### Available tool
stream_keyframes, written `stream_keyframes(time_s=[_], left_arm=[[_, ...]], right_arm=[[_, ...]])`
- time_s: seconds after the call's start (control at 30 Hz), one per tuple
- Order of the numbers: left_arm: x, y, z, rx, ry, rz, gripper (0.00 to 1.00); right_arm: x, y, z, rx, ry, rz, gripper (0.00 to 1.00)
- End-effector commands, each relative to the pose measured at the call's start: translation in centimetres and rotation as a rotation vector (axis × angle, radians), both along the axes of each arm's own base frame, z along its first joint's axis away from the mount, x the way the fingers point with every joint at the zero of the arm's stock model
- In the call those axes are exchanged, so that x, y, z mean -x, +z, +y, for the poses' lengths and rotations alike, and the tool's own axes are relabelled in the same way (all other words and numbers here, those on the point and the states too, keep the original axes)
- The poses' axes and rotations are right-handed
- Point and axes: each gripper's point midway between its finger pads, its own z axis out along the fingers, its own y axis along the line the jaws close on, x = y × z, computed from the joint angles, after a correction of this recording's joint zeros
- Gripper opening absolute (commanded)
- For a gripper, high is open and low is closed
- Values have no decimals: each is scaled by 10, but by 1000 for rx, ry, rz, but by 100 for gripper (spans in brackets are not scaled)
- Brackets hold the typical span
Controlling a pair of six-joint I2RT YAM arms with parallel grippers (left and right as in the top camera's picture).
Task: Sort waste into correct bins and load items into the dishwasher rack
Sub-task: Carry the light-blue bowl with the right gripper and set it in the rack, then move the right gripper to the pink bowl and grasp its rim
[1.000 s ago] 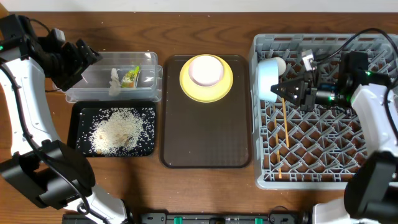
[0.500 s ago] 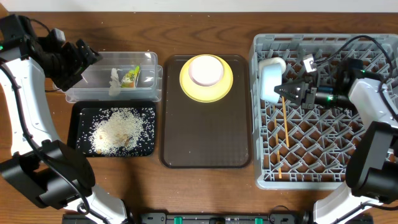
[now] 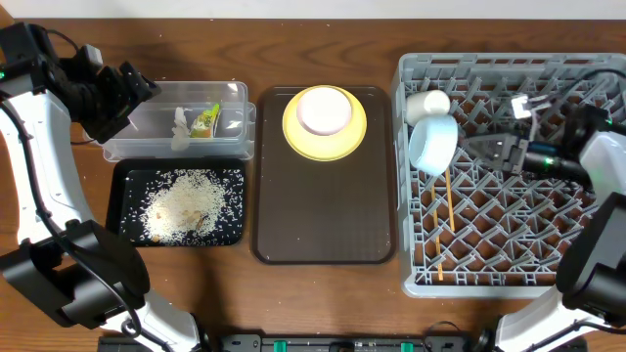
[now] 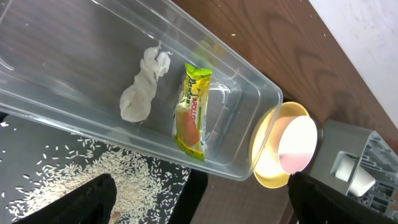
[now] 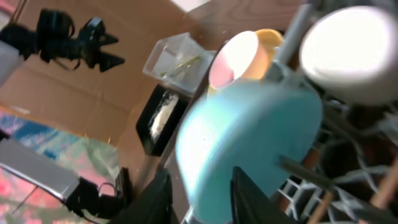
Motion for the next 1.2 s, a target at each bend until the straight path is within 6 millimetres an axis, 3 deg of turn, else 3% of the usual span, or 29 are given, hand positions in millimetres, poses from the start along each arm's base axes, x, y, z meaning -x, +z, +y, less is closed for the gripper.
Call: stream_keyframes(time_s=[0.0,0.13,0.27,0.43,0.57,0.67,0.83,1.0,1.17], left_arm=[[1,1,2,-5,-1,-3,91],[1,1,2,-5,-1,-3,91],[1,1,2,-5,-1,-3,91],[1,1,2,-5,-1,-3,91],[1,1,2,-5,-1,-3,91],[1,1,2,-5,-1,-3,91],[1,1,2,-5,-1,-3,91],[1,1,2,-5,-1,-3,91],[1,1,2,-5,-1,-3,91]], right_arm=[[-3,-1,-15,-29,-55,42,31],[-9,-1,-29,-48,-110,85,33],[-21,-6,-42,-51,-191,223,27],[-32,-14,-56,172,-287,371,28],[-41,8,-47,325,-298,351,30],[-46,32,-28,437,-290,292,30],[-49,60,28,651,-238,137,35],[-65,65,91,892,-221,-83,47],[-77,63,159,982,-190,-262,52]])
